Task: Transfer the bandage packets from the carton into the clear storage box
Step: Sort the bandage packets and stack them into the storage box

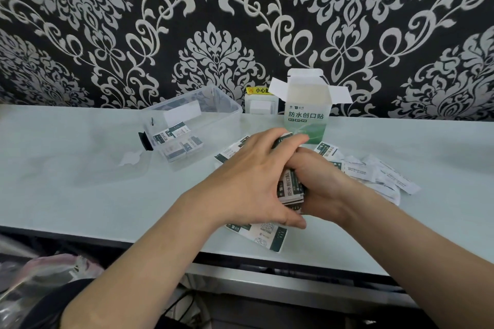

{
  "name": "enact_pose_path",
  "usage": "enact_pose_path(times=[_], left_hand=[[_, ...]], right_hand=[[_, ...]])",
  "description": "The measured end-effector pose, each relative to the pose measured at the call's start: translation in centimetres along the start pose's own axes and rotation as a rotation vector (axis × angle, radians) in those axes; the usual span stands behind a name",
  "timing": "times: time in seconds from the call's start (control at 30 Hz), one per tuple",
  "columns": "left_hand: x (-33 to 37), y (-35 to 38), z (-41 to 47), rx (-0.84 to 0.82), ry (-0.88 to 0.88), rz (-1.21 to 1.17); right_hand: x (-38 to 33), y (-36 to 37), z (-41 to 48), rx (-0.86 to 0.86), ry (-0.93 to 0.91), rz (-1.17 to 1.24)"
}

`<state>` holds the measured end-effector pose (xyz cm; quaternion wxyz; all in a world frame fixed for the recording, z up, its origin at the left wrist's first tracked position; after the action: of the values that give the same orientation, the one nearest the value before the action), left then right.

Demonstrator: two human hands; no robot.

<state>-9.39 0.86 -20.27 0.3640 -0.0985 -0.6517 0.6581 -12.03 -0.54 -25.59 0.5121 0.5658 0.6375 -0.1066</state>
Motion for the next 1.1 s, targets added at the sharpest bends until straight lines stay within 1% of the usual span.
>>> enact_pose_path(times=[0.07, 0.2, 0.33, 0.4, 0.47, 0.57, 0.63, 0.67, 0.7, 0.73, 0.8, 0.83, 0.87, 0.9, 0.97, 1.1], left_hand=[[-0.2, -0.1, -0.1, 0.000, -0.005, -0.027], [-0.9, -1.8, -0.3, 0.117, -0.037, -0.069], [-0.1, -1.7, -0.5, 0.121, 0.014, -0.060], [-0.3, -2.1, -0.6, 0.163, 0.026, -0.023], [-0.8, -2.7, -0.7, 0.221, 0.000, -0.026], [-0.8, -2.3, -0.8, 0.207, -0.025, -0.114], [-1.4, -2.8, -1.3, 0.230, -0.076, -0.190], [-1.8, -3.3, -1.8, 0.242, -0.103, -0.187], [-2.2, -3.5, -2.2, 0.213, -0.123, -0.149], [-2.6, -2.9, -2.6, 0.123, -0.142, -0.105], [-2.8, -0.1, -3.8, -0.165, -0.153, -0.044], [-2.5, 1.4, -4.5, -0.284, -0.134, -0.011], [-2.1, 2.5, -5.0, -0.346, -0.098, 0.036], [-1.6, 3.0, -5.2, -0.354, -0.054, 0.090], [-0.6, 3.3, -5.4, -0.309, 0.015, 0.155], [0.9, 3.3, -5.5, -0.227, 0.122, 0.163]], right_hand=[[0.2, 0.0, 0.1, -0.001, 0.013, -0.011], [-0.4, 0.1, 0.0, -0.013, -0.022, -0.025], [-0.2, 0.1, -0.1, -0.009, -0.021, -0.080], [-0.4, 0.3, -0.2, -0.015, -0.034, -0.086], [-0.6, 0.3, -0.3, -0.003, -0.041, -0.084], [-0.9, 0.0, -0.4, 0.053, -0.059, -0.149], [-1.3, -0.5, -0.5, 0.079, -0.083, -0.158], [-1.6, -1.0, -0.5, 0.093, -0.092, -0.148], [-1.8, -1.5, -0.5, 0.112, -0.095, -0.139], [-1.9, -1.9, -0.3, 0.131, -0.090, -0.135], [-1.7, -2.6, -0.2, 0.158, -0.062, -0.135], [-1.5, -2.8, -0.1, 0.165, -0.049, -0.144], [-1.3, -2.8, 0.0, 0.169, -0.037, -0.157], [-1.1, -2.7, 0.0, 0.169, -0.029, -0.172], [-0.8, -2.3, 0.1, 0.171, -0.019, -0.191], [-0.2, -1.7, 0.2, 0.161, 0.012, -0.191]])
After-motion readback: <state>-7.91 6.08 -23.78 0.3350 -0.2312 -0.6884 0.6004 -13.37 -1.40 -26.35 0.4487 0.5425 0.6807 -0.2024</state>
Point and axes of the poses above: each hand's wrist, its own z-axis towards the middle knuckle, its own y-axis out of the palm, x = y × z, the point moved 10 cm from there along z, towards the middle knuckle, and after that the axes turned 8 degrees about y, right-handed, at the moved point
